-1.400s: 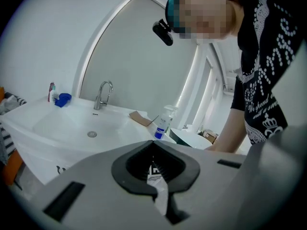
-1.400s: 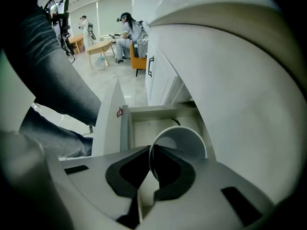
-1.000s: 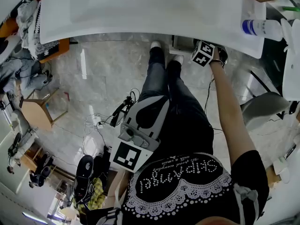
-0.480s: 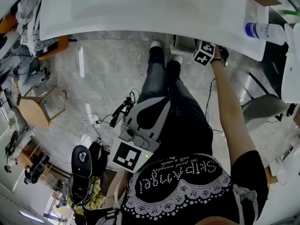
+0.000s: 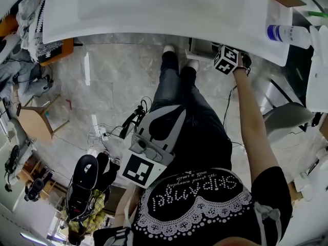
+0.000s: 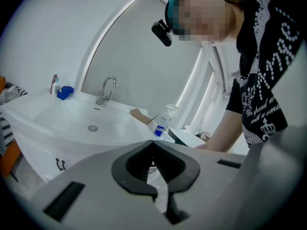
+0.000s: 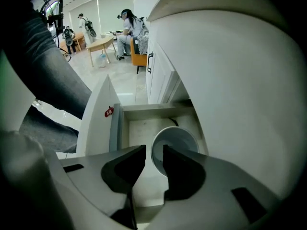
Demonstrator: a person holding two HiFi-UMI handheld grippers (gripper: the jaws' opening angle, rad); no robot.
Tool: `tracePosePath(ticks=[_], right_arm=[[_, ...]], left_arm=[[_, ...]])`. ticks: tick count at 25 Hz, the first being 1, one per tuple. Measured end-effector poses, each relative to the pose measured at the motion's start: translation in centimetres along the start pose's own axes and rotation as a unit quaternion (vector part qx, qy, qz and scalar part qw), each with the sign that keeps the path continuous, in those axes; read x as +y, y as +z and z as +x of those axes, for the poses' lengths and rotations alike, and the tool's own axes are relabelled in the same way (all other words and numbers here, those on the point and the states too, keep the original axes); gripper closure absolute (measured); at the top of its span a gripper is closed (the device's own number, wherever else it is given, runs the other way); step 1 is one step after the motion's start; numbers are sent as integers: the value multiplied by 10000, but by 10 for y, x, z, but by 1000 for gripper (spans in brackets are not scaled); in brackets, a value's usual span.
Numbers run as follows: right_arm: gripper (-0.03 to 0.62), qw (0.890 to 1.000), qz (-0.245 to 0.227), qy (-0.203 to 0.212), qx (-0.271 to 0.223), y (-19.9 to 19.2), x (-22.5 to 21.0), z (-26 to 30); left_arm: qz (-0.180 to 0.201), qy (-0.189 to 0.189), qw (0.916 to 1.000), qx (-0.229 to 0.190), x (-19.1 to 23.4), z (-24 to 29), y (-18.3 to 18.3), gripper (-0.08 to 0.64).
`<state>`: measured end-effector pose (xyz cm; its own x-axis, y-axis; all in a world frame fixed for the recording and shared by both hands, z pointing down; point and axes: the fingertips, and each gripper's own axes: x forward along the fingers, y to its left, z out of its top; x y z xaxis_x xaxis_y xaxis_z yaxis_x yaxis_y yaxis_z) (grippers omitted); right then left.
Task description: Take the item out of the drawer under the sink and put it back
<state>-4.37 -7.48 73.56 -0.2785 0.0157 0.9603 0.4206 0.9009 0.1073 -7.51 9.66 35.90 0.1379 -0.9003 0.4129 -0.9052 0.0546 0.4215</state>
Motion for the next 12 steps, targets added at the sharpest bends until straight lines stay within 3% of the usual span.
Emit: tracePosePath(ticks=[10, 12], right_arm=[[491, 9917, 928, -606, -649, 11, 7, -57], [531, 9849, 1235, -780, -927, 14, 10, -77]], left_arm=[[208, -255, 9993, -165, -12, 4, 8, 555], [261, -300, 9990, -204, -15, 6, 10, 555]])
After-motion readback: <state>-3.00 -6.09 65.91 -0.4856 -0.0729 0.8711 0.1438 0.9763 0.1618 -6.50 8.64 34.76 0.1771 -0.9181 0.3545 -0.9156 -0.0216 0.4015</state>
